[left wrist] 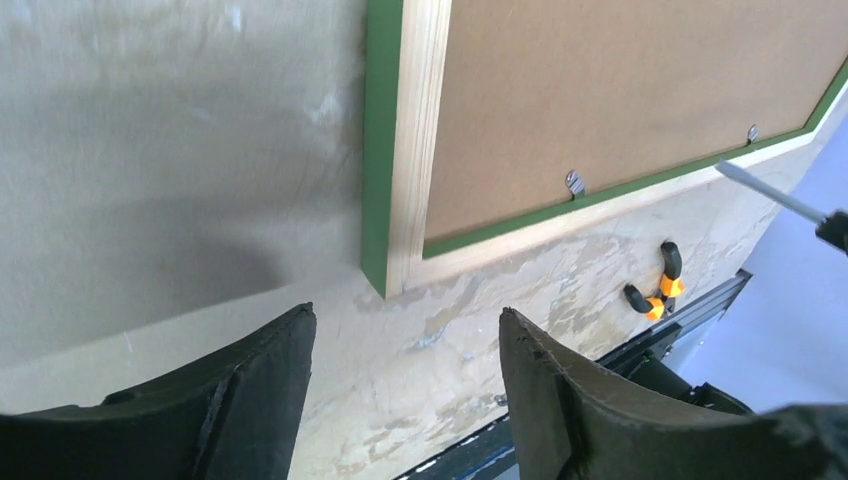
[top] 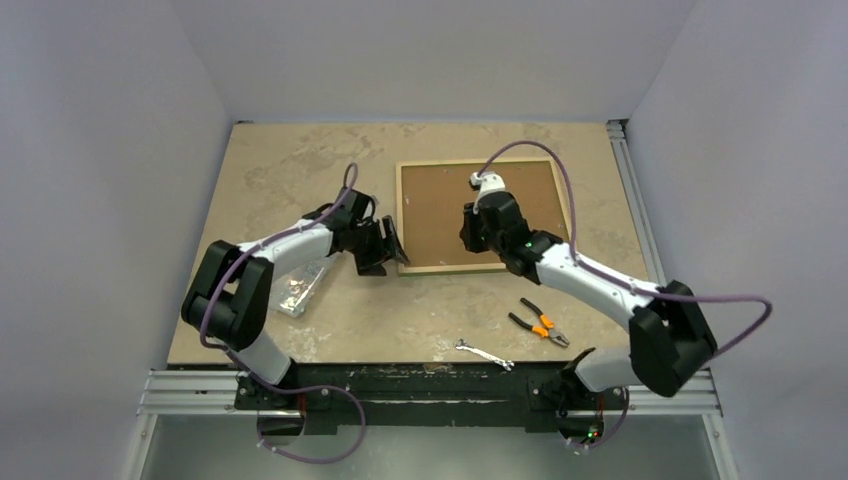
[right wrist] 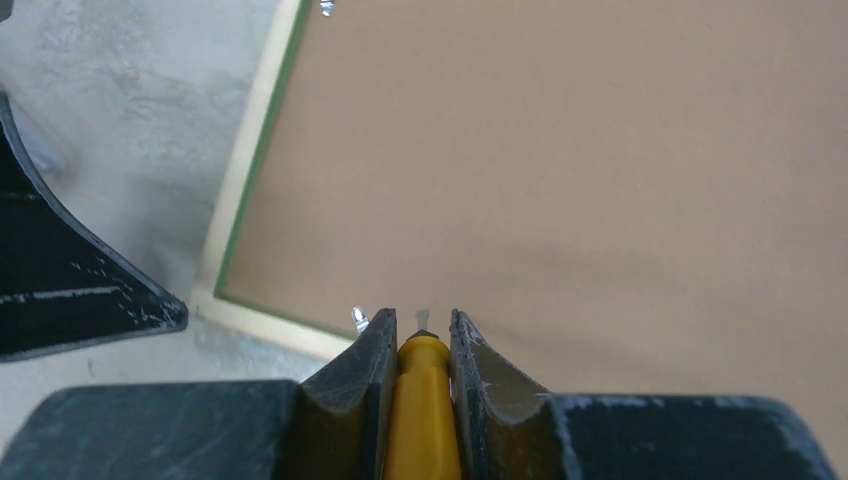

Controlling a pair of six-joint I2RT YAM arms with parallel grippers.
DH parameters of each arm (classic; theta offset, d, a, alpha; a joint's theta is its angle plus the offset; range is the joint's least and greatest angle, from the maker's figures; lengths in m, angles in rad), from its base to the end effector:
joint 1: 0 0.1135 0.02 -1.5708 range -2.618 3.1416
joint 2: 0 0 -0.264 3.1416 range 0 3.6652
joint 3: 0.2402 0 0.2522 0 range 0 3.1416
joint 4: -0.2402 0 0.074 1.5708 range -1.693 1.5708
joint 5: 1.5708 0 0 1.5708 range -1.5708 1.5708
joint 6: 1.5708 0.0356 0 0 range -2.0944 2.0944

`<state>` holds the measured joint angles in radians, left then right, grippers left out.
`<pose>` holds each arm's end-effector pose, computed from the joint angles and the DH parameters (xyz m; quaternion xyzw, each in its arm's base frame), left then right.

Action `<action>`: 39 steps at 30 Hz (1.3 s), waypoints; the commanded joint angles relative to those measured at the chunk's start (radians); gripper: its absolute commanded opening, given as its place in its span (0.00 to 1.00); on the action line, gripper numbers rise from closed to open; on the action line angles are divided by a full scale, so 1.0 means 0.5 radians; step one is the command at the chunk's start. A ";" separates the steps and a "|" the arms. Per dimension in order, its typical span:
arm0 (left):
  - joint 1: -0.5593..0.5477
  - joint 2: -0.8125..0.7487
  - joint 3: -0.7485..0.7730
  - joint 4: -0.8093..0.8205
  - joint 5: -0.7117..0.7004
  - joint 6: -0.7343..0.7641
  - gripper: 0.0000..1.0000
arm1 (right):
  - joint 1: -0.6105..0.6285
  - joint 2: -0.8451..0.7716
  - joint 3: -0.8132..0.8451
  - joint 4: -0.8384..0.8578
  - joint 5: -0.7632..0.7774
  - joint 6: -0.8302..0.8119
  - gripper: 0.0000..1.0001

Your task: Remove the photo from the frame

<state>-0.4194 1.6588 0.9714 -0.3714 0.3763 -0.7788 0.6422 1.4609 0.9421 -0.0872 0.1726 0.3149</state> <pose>0.2897 -0.1435 0.1740 -0.1233 0.9435 -0.2897 0.1034 0.2625 0.1887 0.2444 -0.1043 0.8773 0.1450 0.4454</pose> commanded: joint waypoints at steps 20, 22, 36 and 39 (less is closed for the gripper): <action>-0.411 -0.151 -0.504 0.563 -0.408 -1.986 0.75 | -0.002 -1.119 -0.637 -0.207 0.149 0.113 0.00; -0.430 -0.140 -0.476 0.468 -0.496 -2.074 0.71 | -0.002 -1.219 -0.676 -0.261 0.167 0.134 0.00; -0.461 0.135 -0.144 0.047 -0.709 -2.206 0.61 | 0.000 -1.640 -0.776 -0.513 0.148 0.224 0.00; -0.459 0.159 -0.151 0.029 -0.732 -2.269 0.59 | 0.001 -1.676 -0.778 -0.531 0.120 0.229 0.00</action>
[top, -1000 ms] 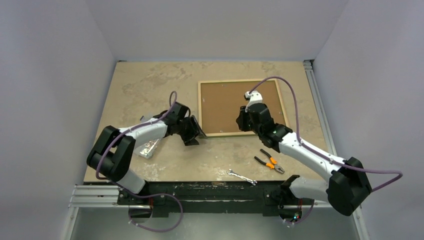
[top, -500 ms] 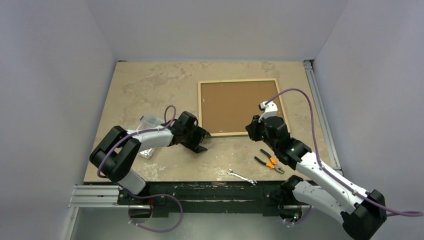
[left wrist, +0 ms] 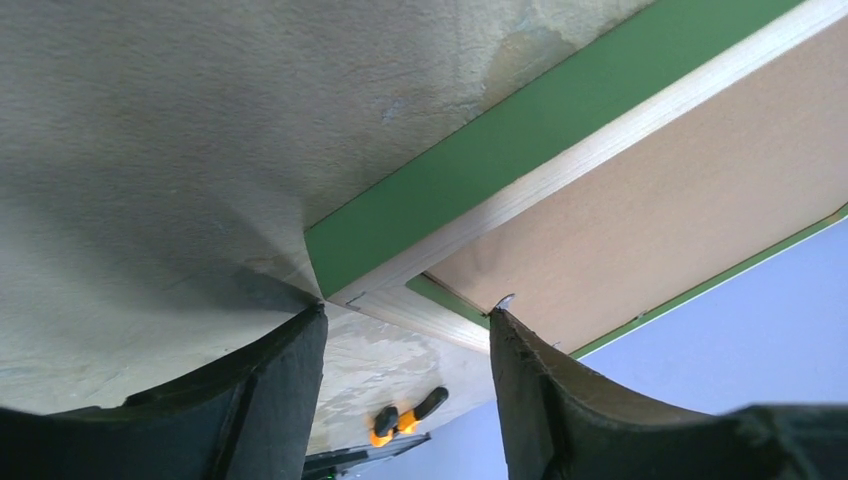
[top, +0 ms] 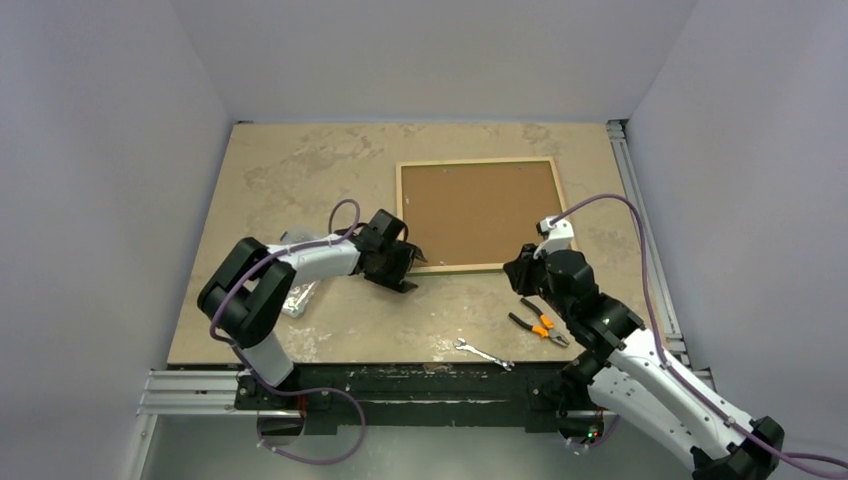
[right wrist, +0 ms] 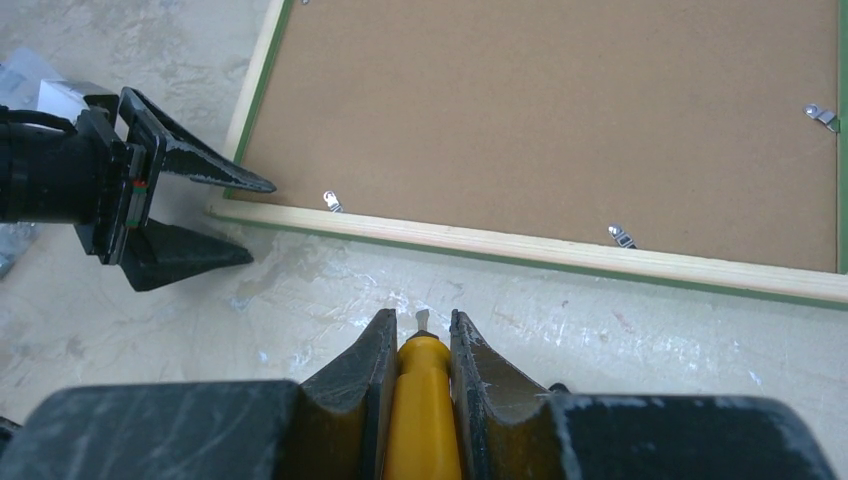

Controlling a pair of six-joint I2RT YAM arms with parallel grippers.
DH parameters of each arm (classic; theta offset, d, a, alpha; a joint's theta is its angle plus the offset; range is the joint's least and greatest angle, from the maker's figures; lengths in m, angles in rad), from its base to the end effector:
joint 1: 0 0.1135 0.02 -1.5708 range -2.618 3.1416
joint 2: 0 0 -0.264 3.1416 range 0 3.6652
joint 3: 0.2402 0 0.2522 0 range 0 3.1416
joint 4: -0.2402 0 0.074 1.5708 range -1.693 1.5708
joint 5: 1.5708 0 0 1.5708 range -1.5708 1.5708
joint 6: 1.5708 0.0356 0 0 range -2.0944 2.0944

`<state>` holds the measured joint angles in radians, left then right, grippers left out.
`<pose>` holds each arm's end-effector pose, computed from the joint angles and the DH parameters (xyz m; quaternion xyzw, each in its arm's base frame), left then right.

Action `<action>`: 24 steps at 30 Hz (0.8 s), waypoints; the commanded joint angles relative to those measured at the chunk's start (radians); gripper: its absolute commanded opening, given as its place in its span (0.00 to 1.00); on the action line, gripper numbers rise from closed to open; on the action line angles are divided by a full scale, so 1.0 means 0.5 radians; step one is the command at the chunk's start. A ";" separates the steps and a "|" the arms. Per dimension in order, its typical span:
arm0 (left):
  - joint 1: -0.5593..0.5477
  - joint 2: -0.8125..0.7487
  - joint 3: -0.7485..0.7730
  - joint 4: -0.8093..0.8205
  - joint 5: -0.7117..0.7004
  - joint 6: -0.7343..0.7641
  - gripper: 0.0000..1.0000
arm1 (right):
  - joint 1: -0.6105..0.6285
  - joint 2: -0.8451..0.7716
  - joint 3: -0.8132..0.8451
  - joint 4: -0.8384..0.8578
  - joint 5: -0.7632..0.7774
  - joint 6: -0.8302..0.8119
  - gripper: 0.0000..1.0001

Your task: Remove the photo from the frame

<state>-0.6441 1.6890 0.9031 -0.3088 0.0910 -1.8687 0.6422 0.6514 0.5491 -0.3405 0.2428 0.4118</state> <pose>0.2514 -0.1929 0.1475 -0.5492 0.8006 -0.2377 0.0308 0.1316 0.0878 0.2617 -0.0321 0.8408 0.1784 0.5101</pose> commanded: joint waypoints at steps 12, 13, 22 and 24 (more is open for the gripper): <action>-0.009 0.285 0.215 -0.389 -0.456 0.077 0.28 | 0.009 -0.231 -0.084 0.042 -0.118 0.027 0.00; -0.008 0.281 0.206 -0.375 -0.480 0.093 0.24 | 0.012 -0.251 -0.100 0.056 -0.124 0.026 0.00; 0.042 0.283 0.457 -0.457 -0.769 0.556 0.00 | 0.027 -0.314 -0.131 0.100 -0.137 0.004 0.00; 0.072 0.308 0.573 -0.511 -0.808 0.689 0.00 | 0.031 -0.329 -0.138 0.112 -0.158 -0.001 0.00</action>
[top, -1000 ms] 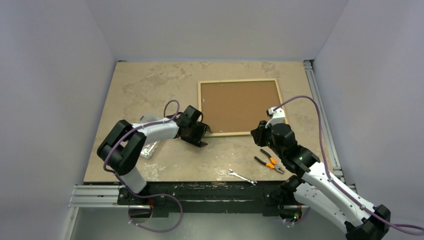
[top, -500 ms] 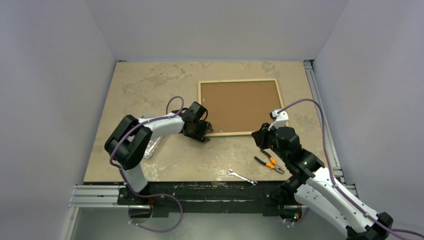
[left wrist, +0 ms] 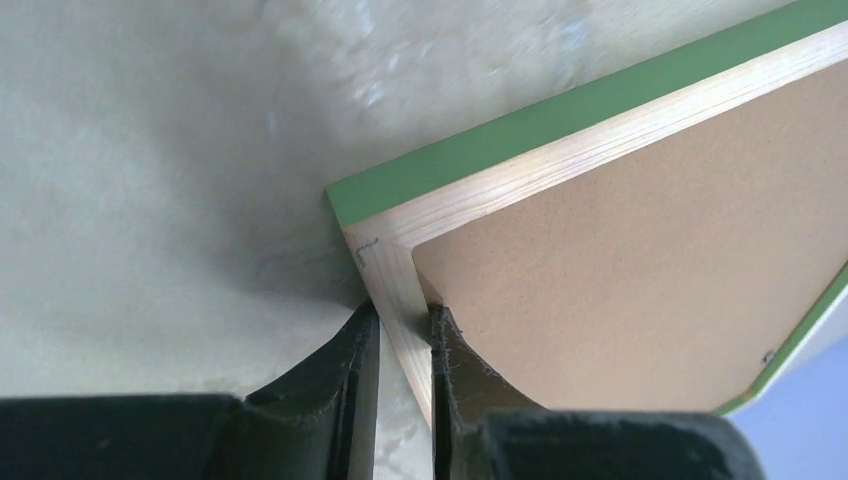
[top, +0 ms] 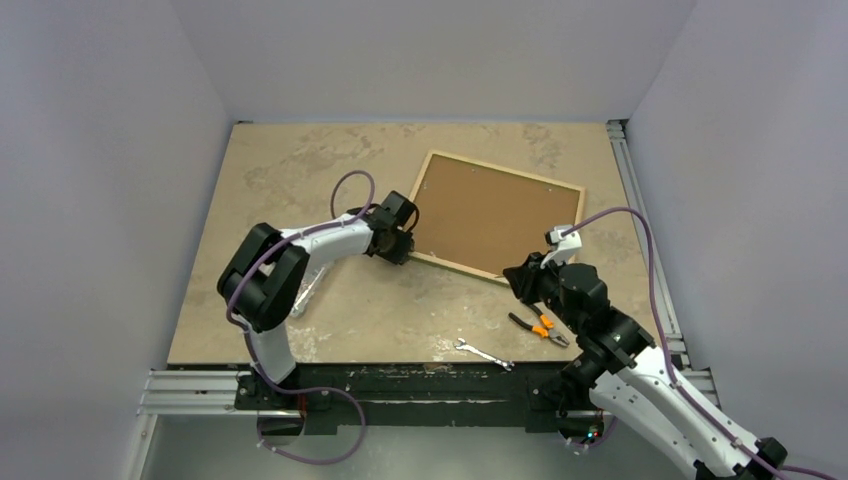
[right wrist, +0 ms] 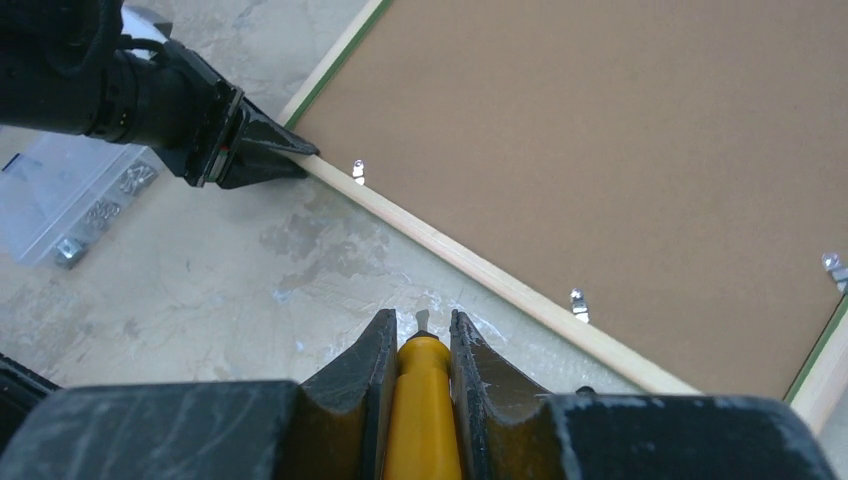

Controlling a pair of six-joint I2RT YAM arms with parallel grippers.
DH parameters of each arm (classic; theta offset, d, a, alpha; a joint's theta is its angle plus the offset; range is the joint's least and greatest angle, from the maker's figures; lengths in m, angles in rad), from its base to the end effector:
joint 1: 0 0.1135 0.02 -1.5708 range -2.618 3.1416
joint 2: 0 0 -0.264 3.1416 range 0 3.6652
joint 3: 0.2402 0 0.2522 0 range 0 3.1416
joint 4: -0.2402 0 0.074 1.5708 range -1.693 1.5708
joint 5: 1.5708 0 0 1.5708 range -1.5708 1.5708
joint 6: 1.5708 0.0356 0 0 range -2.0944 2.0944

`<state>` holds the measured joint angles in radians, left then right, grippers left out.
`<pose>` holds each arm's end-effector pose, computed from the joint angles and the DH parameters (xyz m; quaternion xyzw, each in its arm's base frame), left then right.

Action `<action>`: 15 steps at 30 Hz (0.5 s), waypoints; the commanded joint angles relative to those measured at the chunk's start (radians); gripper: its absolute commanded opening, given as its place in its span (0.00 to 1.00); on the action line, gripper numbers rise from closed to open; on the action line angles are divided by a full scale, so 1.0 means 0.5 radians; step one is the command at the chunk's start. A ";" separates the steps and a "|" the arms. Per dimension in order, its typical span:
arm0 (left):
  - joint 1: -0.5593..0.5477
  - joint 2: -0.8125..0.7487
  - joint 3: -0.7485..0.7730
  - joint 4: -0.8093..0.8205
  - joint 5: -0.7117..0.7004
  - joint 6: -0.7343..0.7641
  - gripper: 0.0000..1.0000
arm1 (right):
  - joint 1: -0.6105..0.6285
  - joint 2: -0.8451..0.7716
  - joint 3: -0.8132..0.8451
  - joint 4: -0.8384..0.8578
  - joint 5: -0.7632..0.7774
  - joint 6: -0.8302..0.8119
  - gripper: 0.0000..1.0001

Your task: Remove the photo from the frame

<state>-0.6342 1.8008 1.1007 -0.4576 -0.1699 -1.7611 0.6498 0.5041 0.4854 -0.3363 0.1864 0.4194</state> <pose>0.2855 -0.2025 0.1587 -0.5356 0.8152 -0.1600 0.1518 0.1131 0.0777 0.2585 -0.0411 0.8180 0.2240 0.5282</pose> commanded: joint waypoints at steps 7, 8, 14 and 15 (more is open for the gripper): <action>0.223 0.289 0.580 -0.357 -0.234 1.089 0.00 | 0.037 -0.068 -0.023 0.120 -0.065 -0.029 0.00; 0.248 0.313 0.637 -0.378 -0.211 1.176 0.00 | 0.039 -0.066 -0.023 0.124 -0.069 -0.029 0.00; 0.368 0.488 0.972 -0.393 0.060 1.784 0.00 | 0.041 -0.033 -0.015 0.130 -0.067 -0.042 0.00; 0.383 0.535 1.035 -0.456 0.092 1.872 0.00 | 0.039 -0.029 -0.014 0.131 -0.067 -0.044 0.00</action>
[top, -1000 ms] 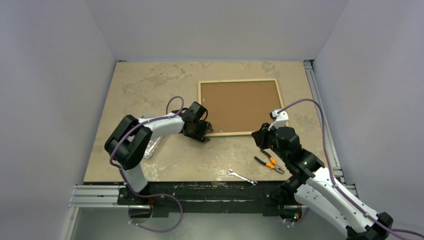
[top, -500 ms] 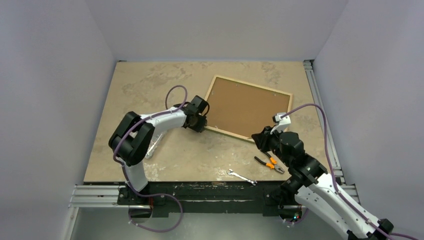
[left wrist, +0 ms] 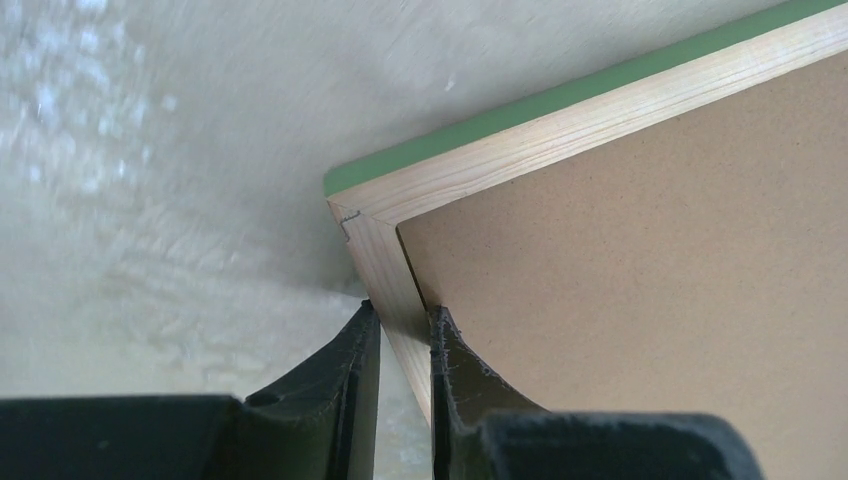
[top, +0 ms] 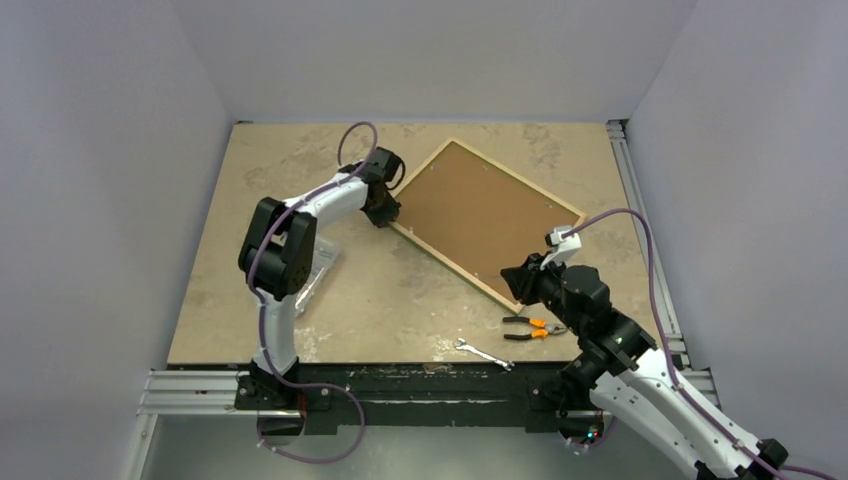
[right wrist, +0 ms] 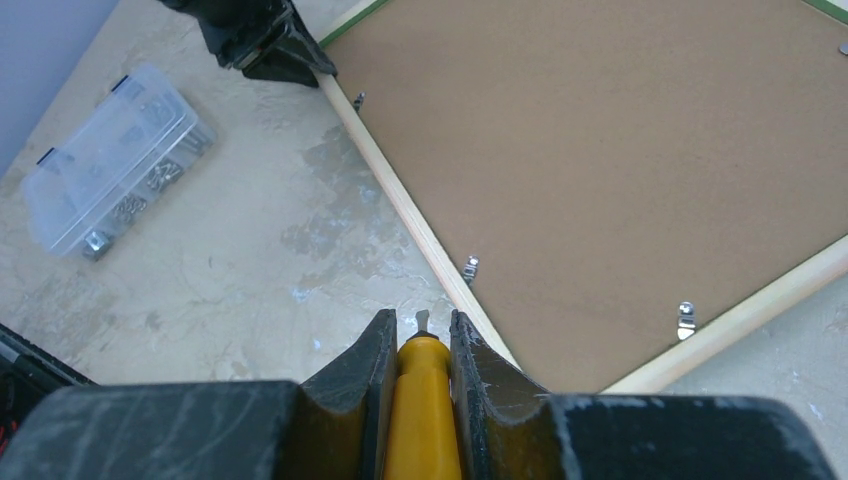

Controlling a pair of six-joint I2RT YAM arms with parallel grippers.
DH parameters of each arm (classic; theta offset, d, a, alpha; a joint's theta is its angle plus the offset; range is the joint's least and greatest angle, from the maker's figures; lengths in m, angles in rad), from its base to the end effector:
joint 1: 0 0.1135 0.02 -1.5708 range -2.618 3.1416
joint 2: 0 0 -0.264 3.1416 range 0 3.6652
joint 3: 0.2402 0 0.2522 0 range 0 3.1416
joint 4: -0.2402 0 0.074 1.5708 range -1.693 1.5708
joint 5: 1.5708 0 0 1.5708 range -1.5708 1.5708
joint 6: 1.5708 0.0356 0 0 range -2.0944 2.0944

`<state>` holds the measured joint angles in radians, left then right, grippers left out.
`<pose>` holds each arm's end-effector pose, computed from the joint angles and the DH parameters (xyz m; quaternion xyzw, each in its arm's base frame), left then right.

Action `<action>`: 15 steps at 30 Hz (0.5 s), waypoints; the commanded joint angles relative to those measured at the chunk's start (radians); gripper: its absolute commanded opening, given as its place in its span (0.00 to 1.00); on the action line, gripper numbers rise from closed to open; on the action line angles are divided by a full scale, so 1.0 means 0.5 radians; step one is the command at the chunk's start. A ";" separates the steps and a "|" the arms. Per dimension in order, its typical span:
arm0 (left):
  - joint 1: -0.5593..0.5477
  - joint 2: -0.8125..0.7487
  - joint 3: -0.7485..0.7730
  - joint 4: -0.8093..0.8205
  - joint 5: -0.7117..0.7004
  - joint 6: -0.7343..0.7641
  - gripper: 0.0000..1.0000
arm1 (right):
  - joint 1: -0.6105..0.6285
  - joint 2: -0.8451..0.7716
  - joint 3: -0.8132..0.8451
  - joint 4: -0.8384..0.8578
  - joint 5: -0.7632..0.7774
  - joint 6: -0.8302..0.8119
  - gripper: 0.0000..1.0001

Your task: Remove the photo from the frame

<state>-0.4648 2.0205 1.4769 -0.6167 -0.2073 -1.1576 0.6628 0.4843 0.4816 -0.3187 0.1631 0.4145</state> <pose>0.3777 -0.1812 0.1761 -0.3504 0.9088 -0.0772 0.2130 0.1100 0.0785 0.2613 -0.0528 0.8081 0.2423 0.5343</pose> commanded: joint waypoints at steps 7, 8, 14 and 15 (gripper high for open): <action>0.119 0.276 0.586 -0.264 0.257 1.180 0.00 | 0.012 -0.007 -0.010 0.097 -0.010 -0.037 0.00; 0.134 0.298 0.625 -0.280 0.278 1.230 0.00 | 0.015 -0.009 -0.010 0.096 -0.006 -0.037 0.00; 0.248 0.420 0.814 -0.307 0.375 1.391 0.00 | 0.013 0.017 -0.005 0.092 0.013 -0.035 0.00; 0.265 0.446 0.849 -0.311 0.400 1.401 0.00 | 0.013 0.027 -0.001 0.090 0.020 -0.032 0.00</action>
<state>-0.3721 2.2200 1.8103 -0.7425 -0.0570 -0.6273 0.6632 0.4866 0.4816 -0.3168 0.1638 0.4099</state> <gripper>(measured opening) 0.172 0.170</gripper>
